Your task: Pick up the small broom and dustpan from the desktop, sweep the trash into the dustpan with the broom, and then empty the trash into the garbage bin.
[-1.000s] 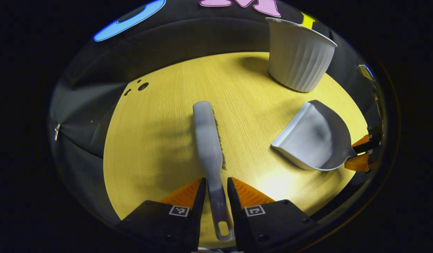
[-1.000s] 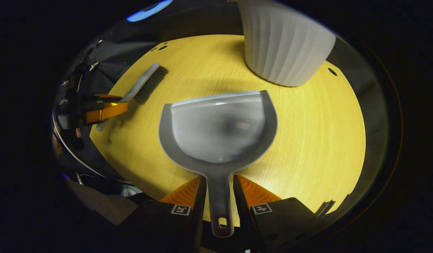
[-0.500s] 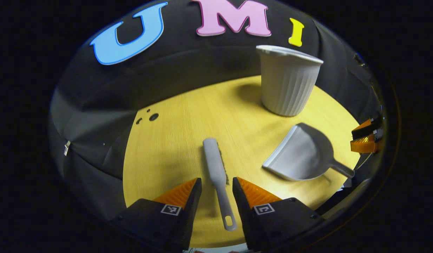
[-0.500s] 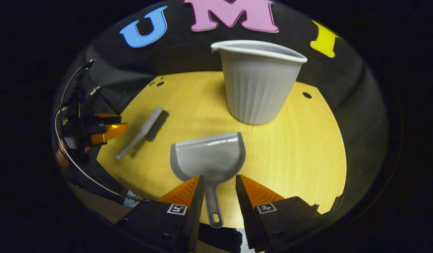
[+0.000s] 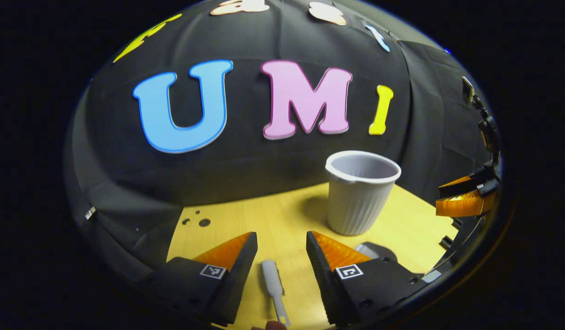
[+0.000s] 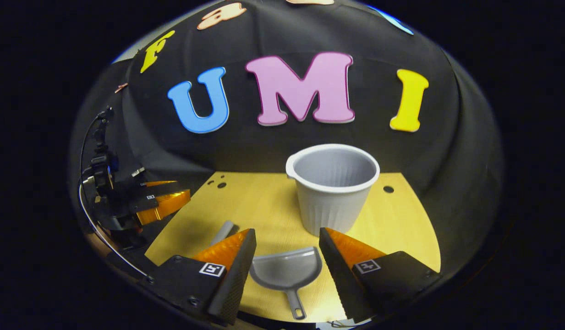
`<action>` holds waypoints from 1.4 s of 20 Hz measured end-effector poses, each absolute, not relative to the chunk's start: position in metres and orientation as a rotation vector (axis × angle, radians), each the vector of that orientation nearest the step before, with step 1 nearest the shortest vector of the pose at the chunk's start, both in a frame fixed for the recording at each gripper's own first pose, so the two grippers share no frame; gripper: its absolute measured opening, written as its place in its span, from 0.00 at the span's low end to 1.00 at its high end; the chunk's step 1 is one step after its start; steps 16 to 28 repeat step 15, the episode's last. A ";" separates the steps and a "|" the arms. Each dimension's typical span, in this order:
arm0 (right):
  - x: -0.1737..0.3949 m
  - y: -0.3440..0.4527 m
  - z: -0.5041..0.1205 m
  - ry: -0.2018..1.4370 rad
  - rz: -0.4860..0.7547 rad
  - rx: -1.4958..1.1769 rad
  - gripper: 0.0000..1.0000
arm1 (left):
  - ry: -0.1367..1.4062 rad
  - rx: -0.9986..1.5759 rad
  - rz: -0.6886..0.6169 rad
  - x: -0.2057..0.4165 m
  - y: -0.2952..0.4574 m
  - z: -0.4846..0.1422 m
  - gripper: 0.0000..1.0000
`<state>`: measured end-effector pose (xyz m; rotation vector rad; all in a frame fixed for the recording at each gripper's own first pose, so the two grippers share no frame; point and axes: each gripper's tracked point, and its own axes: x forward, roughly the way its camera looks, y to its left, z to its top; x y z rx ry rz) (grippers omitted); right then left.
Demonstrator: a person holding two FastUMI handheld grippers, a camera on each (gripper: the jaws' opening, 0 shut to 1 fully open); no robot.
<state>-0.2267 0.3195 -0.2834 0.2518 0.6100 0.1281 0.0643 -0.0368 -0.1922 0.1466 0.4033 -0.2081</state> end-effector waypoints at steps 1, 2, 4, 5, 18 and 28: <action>-0.224 0.320 -0.272 0.570 0.121 0.231 0.88 | 0.367 0.136 -0.213 0.065 -0.039 -0.177 0.73; -0.222 0.321 -0.263 0.539 0.114 0.213 0.91 | 0.340 0.125 -0.222 0.064 -0.043 -0.163 0.74; -0.219 0.321 -0.243 0.482 0.092 0.190 0.95 | 0.285 0.098 -0.239 0.058 -0.050 -0.140 0.76; -0.216 0.322 -0.236 0.457 0.079 0.183 0.96 | 0.262 0.087 -0.248 0.055 -0.053 -0.131 0.77; -0.193 0.323 -0.185 0.317 0.030 0.120 0.96 | 0.256 0.038 -0.266 0.056 -0.046 -0.121 0.77; -0.193 0.323 -0.185 0.317 0.030 0.120 0.96 | 0.256 0.038 -0.266 0.056 -0.046 -0.121 0.77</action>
